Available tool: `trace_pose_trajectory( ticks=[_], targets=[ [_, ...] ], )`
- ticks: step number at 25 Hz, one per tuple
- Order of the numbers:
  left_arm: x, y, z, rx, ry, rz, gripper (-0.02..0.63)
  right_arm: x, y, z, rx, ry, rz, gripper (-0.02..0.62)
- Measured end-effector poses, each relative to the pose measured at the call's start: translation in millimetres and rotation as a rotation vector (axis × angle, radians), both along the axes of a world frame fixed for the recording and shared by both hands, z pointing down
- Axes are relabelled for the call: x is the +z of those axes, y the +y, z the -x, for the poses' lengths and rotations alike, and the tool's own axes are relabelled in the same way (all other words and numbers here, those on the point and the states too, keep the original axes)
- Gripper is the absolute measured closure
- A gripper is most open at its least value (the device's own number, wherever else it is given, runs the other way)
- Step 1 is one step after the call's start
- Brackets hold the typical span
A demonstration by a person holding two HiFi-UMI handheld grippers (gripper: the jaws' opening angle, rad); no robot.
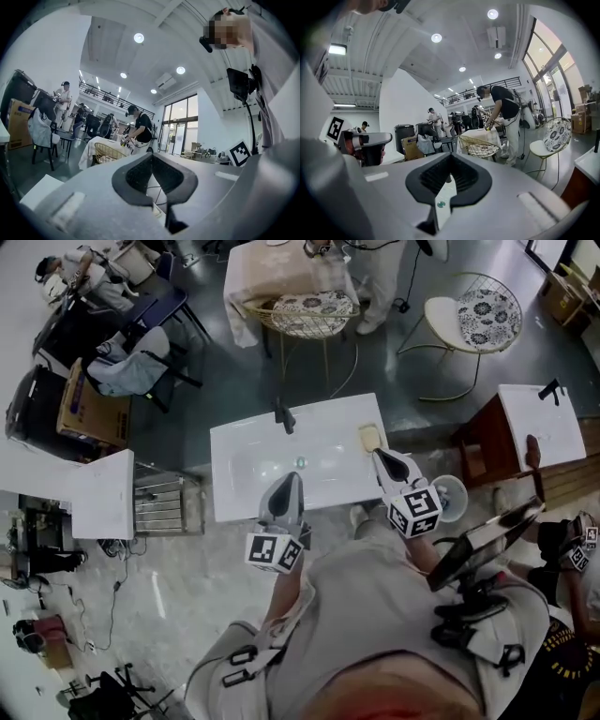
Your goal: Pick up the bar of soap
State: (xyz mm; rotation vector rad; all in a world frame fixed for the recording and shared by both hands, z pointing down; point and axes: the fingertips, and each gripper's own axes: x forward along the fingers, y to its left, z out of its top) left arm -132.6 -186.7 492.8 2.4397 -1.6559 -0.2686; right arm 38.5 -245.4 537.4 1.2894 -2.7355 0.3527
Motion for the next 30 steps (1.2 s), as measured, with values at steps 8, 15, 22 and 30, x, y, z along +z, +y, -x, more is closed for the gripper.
trace_pose_trajectory(
  ticks=[8,15,22,30],
  targets=[
    [-3.4,-76.1,-10.2,-0.015,-0.010,0.024,0.614,-1.1,-79.0,-19.8,0.016,-0.009,-0.001,0.593],
    [1.9,-108.5,-17.2,-0.034,0.009,0.031,0.614,9.0,-116.3,-50.3,0.052,0.018,0.016,0.594],
    [6.9,-111.5,-11.7,-0.030,0.022,0.042,0.614,-6.1,-120.2,-36.2,0.025,0.020,-0.016,0.594],
    [-19.5,-127.6,-7.7,0.030,0.038,-0.004,0.612,-56.8,-119.0,-9.3,0.018,0.042,-0.153,0.594]
  ],
)
